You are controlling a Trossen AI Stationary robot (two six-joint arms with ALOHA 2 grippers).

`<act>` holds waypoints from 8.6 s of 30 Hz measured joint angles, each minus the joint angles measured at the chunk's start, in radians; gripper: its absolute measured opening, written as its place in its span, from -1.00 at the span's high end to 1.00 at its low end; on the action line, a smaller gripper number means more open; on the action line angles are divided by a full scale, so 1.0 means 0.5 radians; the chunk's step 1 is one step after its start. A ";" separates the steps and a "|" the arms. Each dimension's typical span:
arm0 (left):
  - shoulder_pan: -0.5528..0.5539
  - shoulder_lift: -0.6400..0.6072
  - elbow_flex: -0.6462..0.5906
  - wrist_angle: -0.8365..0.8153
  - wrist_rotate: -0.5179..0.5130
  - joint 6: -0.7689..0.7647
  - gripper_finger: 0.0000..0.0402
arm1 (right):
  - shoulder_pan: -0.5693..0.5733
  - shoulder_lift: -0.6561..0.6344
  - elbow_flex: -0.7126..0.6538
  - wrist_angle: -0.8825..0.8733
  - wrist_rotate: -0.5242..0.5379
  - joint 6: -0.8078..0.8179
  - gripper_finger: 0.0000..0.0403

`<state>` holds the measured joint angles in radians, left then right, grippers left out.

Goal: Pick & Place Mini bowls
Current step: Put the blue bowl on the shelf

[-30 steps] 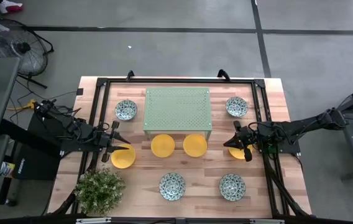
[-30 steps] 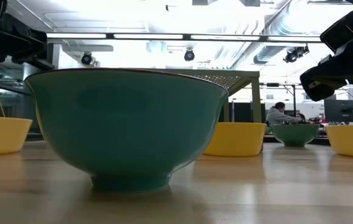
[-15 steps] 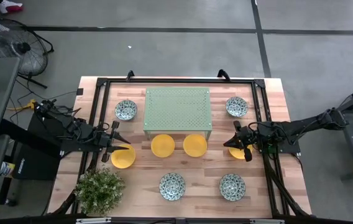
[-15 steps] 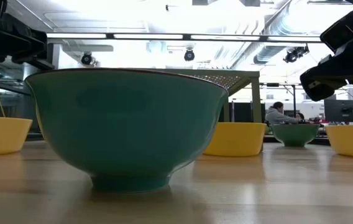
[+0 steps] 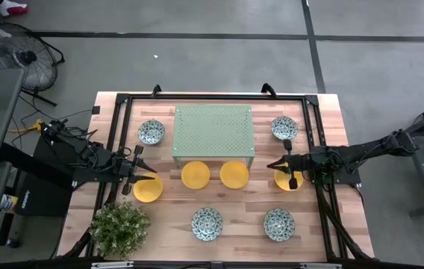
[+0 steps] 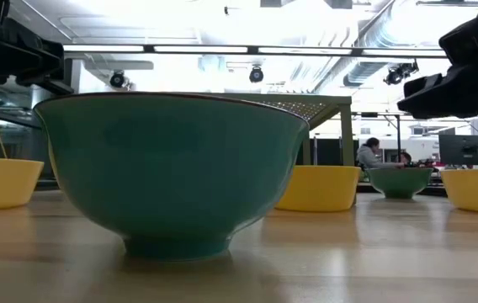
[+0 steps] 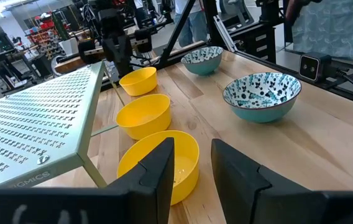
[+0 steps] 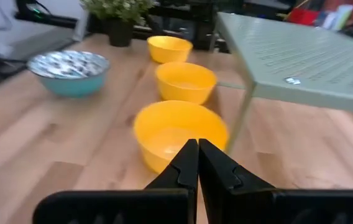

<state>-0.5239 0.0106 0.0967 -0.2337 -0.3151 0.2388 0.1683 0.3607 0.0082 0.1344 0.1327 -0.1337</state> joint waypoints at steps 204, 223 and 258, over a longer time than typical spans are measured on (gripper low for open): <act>0.001 0.000 0.001 0.000 0.000 0.000 0.48 | -1.643 2.285 3.022 -2.740 -0.993 1.525 0.94; 0.001 0.000 0.000 0.000 0.000 0.000 0.48 | -1.440 2.724 3.358 -2.819 -1.006 1.509 0.94; 0.001 0.000 0.000 0.000 0.000 0.000 0.48 | -1.403 2.832 3.359 -2.778 -0.955 1.456 0.94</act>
<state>-0.5236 0.0106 0.0969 -0.2334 -0.3151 0.2388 -0.5330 1.7767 1.6878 -1.2549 -0.3450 0.5942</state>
